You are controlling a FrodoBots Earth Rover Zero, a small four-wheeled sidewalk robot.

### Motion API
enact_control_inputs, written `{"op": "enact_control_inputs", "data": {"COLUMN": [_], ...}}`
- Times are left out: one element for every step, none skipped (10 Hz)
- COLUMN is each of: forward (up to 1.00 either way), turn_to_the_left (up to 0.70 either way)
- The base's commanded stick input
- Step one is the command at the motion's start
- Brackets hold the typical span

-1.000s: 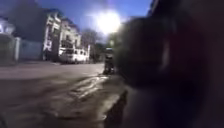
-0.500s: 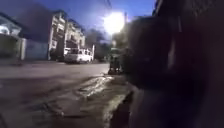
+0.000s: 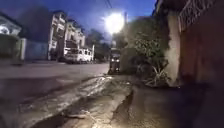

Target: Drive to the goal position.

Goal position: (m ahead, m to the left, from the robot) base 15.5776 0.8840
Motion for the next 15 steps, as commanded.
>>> {"op": "enact_control_inputs", "data": {"forward": [0.0,0.0,0.0,0.0,0.0,0.0,0.0,0.0,0.0,0.0,0.0,0.0,0.0,0.0,0.0], "turn_to_the_left": [0.7,0.7,0.7,0.7,0.7,0.7,0.7,0.7,0.7,0.7,0.7,0.7,0.7,0.7,0.7]}}
